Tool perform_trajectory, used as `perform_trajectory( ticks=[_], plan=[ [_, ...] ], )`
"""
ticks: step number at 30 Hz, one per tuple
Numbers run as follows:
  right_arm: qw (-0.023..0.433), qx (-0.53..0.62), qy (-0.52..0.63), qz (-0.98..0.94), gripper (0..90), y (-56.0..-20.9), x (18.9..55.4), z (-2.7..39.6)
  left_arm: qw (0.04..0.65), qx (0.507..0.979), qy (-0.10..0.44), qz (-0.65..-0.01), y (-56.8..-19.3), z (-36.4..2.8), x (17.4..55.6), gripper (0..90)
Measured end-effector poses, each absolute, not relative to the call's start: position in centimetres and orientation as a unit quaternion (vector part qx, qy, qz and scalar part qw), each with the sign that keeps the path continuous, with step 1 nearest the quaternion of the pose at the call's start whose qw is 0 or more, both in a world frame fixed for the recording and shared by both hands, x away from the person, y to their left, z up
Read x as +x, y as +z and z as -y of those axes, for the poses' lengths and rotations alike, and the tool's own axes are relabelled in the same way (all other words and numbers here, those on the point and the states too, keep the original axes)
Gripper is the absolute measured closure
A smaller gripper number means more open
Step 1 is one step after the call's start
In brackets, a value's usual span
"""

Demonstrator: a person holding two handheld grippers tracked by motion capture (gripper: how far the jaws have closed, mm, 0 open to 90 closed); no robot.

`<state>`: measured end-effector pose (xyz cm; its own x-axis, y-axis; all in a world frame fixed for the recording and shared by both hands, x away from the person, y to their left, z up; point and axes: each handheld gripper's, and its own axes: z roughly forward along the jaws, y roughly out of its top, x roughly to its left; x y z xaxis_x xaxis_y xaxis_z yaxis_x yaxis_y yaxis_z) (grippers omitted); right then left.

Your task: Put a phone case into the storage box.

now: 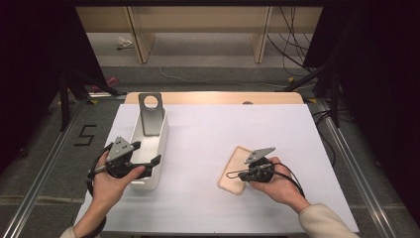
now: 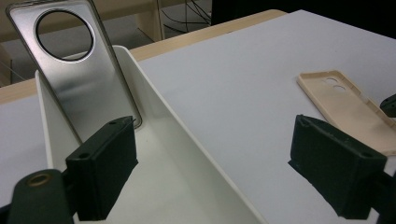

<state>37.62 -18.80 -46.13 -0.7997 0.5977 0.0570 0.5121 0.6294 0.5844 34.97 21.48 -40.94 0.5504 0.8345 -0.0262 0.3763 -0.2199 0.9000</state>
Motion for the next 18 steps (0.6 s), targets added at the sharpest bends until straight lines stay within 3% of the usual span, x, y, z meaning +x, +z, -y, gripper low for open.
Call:
perform_trajectory(
  ticks=[18],
  plan=[
    [0.088,0.297,0.247,-0.918,90.0,-46.20,37.86,19.38,0.468,0.747,0.240,-0.406,-41.07,-21.30,34.98,14.3]
  ],
)
